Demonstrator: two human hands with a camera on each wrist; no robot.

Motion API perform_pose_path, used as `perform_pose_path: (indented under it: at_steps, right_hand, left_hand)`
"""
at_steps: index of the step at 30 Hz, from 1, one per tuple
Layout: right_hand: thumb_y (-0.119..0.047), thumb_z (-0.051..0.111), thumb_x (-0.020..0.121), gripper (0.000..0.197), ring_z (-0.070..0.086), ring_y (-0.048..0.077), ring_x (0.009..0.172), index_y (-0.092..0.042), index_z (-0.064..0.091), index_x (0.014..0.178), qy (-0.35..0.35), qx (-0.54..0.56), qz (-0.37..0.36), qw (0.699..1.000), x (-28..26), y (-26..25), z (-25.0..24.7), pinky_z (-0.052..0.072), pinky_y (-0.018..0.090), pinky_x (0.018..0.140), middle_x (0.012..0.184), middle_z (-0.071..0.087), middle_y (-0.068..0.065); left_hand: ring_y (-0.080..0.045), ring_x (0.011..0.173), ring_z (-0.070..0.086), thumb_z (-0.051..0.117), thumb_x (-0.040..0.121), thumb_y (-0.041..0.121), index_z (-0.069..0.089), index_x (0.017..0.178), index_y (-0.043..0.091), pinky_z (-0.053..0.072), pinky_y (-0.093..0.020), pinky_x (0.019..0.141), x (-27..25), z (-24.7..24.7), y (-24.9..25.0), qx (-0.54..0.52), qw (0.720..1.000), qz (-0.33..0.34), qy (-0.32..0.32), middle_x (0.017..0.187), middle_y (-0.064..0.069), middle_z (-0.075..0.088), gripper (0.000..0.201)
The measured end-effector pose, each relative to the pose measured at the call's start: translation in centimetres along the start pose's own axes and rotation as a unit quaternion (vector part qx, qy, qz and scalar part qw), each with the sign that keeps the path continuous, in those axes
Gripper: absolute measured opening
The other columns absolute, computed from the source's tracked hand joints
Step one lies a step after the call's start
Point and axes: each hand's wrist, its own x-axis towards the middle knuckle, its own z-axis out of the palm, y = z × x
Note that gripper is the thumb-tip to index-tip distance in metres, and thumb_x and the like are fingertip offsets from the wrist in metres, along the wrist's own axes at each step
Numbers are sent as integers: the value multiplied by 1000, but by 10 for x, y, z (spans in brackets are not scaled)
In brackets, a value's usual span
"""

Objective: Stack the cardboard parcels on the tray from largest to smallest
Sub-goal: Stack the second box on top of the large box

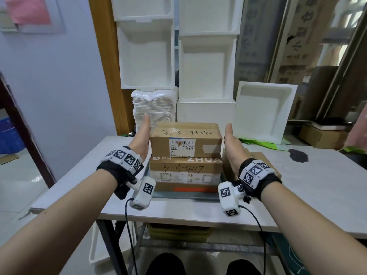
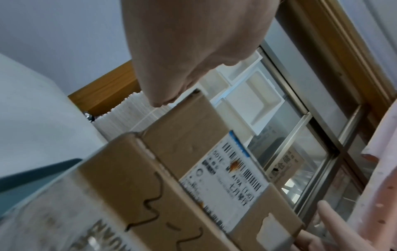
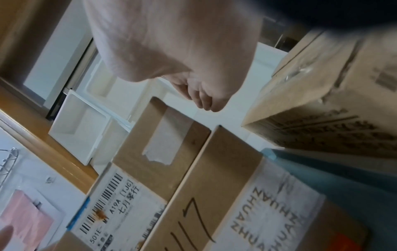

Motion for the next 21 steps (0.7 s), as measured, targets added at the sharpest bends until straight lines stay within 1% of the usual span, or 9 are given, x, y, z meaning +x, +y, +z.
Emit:
perform_pose_path:
  at_steps: [1, 2, 4, 6, 8, 10, 14, 18, 21]
  right_hand:
    - [-63, 17, 98, 74, 41, 17, 133, -12, 44, 144, 7, -7, -3, 1000, 0, 0, -4, 27, 29, 103, 142, 47, -3]
    - [-64, 17, 97, 75, 36, 20, 139, -12, 40, 147, 15, -15, -6, 1000, 0, -1, -7, 25, 32, 109, 150, 42, 2]
    - [-66, 17, 96, 77, 31, 24, 143, -14, 35, 149, 32, -22, -7, 999, -3, -2, -15, 21, 39, 115, 156, 36, 5]
    - [-67, 18, 95, 78, 31, 25, 144, -13, 35, 150, 43, -17, -11, 999, -4, -4, -27, 22, 41, 118, 156, 36, 6]
    - [-66, 18, 95, 79, 30, 25, 144, -11, 33, 150, 51, -12, -18, 998, -5, -3, -42, 21, 41, 118, 156, 35, 7]
    - [-65, 17, 96, 80, 31, 25, 144, -9, 33, 150, 58, -11, -15, 998, -6, 0, -56, 21, 39, 116, 156, 35, 7]
    - [-65, 18, 96, 79, 32, 24, 143, -10, 34, 150, 84, -9, -2, 996, -9, 12, -81, 23, 38, 115, 156, 35, 6]
    - [-69, 17, 94, 84, 33, 24, 143, -9, 36, 149, 100, -15, 8, 995, -13, 23, -104, 23, 39, 115, 155, 36, 8]
    - [-74, 17, 89, 91, 36, 25, 141, -10, 36, 149, 112, -16, 25, 993, -15, 31, -118, 24, 41, 116, 155, 37, 7]
  left_hand:
    - [-17, 148, 19, 12, 98, 62, 15, 155, 21, 13, -34, 118, 1, 0, 5, 6, 1000, 5, 2, 161, -2, 20, 70]
    - [-17, 149, 16, 13, 97, 64, 10, 156, 23, 12, -35, 118, 1, 1, 11, 7, 1000, 9, 3, 162, -2, 15, 72]
    - [-18, 149, 13, 14, 96, 66, 7, 156, 23, 12, -36, 117, 2, 4, 25, 5, 1000, 24, 7, 163, -3, 10, 74]
    - [-19, 150, 10, 15, 94, 69, 5, 156, 22, 10, -38, 118, 3, 10, 39, 4, 999, 39, 5, 164, -4, 7, 78]
    - [-19, 150, 6, 15, 93, 70, 3, 156, 20, 6, -41, 119, 6, 19, 51, 3, 999, 48, 3, 164, -4, 4, 82]
    - [-19, 150, 6, 15, 94, 69, 3, 156, 19, 4, -42, 120, 6, 33, 59, 0, 998, 61, -9, 164, -5, 4, 81]
    - [-17, 150, 11, 13, 99, 61, 7, 156, 16, 7, -37, 120, -1, 75, 60, -21, 995, 82, -55, 163, -5, 9, 73]
    - [-16, 150, 10, 15, 96, 66, 2, 156, 16, 6, -36, 121, -3, 115, 51, -25, 991, 75, -105, 164, -5, 4, 78]
    - [-15, 150, 10, 16, 96, 66, 1, 156, 16, 5, -36, 121, -4, 145, 48, -41, 988, 61, -134, 164, -5, 4, 80]
